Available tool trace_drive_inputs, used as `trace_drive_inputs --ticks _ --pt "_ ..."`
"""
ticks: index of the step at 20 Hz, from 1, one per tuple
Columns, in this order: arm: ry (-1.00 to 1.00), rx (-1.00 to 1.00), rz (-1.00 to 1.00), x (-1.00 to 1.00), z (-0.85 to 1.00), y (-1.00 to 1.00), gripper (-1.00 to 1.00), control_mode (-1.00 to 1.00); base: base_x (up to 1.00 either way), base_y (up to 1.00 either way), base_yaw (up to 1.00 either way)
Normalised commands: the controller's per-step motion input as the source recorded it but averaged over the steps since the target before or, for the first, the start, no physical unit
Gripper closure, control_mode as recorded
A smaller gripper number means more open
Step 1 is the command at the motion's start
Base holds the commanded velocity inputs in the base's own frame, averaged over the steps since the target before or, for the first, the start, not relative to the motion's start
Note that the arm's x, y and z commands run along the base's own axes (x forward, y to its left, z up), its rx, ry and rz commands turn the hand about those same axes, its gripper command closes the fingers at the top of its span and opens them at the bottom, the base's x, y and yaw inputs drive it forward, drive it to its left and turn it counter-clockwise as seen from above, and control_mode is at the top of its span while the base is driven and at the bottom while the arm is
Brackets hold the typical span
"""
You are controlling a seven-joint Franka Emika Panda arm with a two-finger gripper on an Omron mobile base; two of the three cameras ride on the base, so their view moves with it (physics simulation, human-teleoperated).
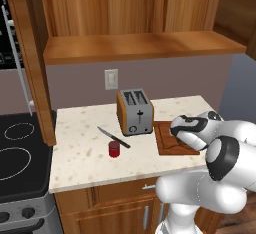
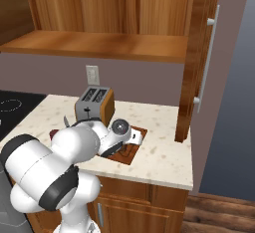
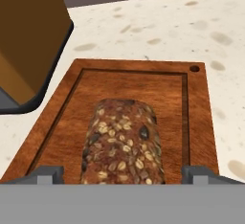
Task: Pick the bread, place it on the cutting board, pick the jam, place it on the counter, and close the cabinet.
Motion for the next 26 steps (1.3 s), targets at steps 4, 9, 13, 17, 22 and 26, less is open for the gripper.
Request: trace_drive_inputs --ticks 4,9,13,17,22,26 --pt "-0.02 0.0 0.0 0.0 0.1 0.0 -1.0 -1.0 0.0 0.0 0.0" --pt "-0.09 0.0 0.0 -0.03 0.22 0.0 -1.0 -1.0 0.0 0.0 0.0" --pt "-0.12 0.0 0.0 -0.07 0.3 0.0 -1.0 -1.0 0.0 0.0 0.0" --pt "-0.12 0.0 0.0 -0.06 0.22 0.0 -1.0 -1.0 0.0 0.0 0.0" --pt "-0.13 0.0 0.0 -0.05 0.19 0.0 -1.0 -1.0 0.0 0.0 0.0" --pt "-0.1 0.0 0.0 -0.02 0.21 0.0 -1.0 -1.0 0.0 0.0 0.0"
